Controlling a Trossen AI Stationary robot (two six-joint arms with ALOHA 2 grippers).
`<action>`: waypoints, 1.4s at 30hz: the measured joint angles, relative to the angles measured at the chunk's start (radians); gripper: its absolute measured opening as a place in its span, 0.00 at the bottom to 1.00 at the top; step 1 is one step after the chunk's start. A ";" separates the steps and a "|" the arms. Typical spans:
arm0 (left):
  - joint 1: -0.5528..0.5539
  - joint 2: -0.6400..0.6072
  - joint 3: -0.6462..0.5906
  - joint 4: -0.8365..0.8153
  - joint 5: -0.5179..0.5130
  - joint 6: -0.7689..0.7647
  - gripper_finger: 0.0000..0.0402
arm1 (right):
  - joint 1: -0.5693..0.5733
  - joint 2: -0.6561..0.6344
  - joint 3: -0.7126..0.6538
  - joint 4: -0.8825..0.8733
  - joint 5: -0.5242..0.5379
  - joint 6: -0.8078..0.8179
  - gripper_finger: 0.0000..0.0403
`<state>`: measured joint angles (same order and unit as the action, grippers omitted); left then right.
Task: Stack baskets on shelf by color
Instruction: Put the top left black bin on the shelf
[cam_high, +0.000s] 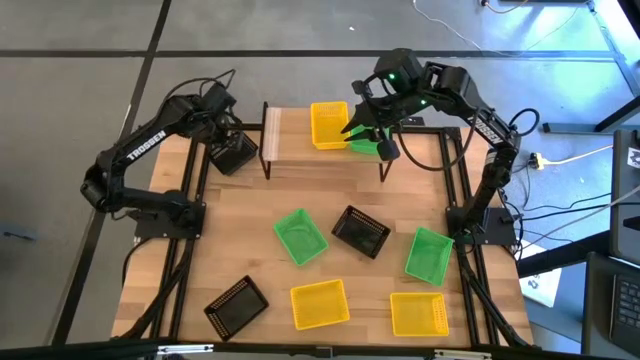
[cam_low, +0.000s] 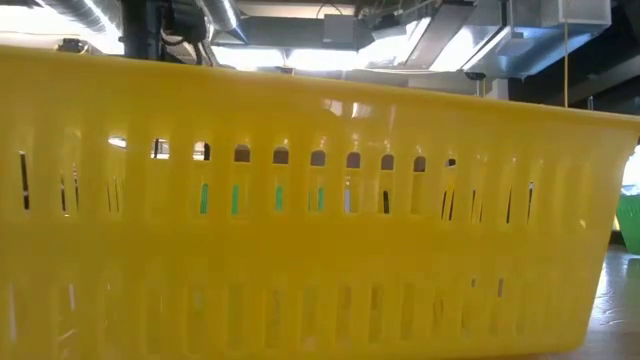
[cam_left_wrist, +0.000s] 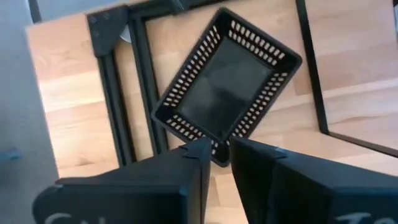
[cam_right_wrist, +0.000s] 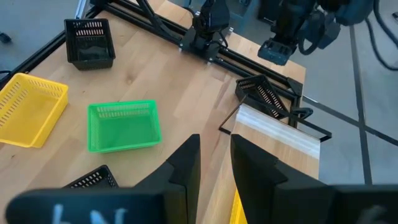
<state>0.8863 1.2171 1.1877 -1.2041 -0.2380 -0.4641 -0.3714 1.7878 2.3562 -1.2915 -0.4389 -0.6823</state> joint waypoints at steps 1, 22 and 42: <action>0.008 0.012 0.000 0.000 0.026 0.000 0.15 | 0.000 0.000 0.000 0.000 0.000 0.000 0.22; 0.039 0.177 -0.090 0.007 0.312 0.554 0.15 | 0.000 0.000 0.000 0.008 0.000 0.053 0.22; 0.037 0.177 -0.304 0.256 0.205 0.575 0.15 | 0.000 0.000 0.000 0.008 0.000 0.053 0.22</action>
<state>0.9237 1.3937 0.8842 -0.9481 -0.0328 0.1104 -0.3714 1.7882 2.3562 -1.2830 -0.4385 -0.6292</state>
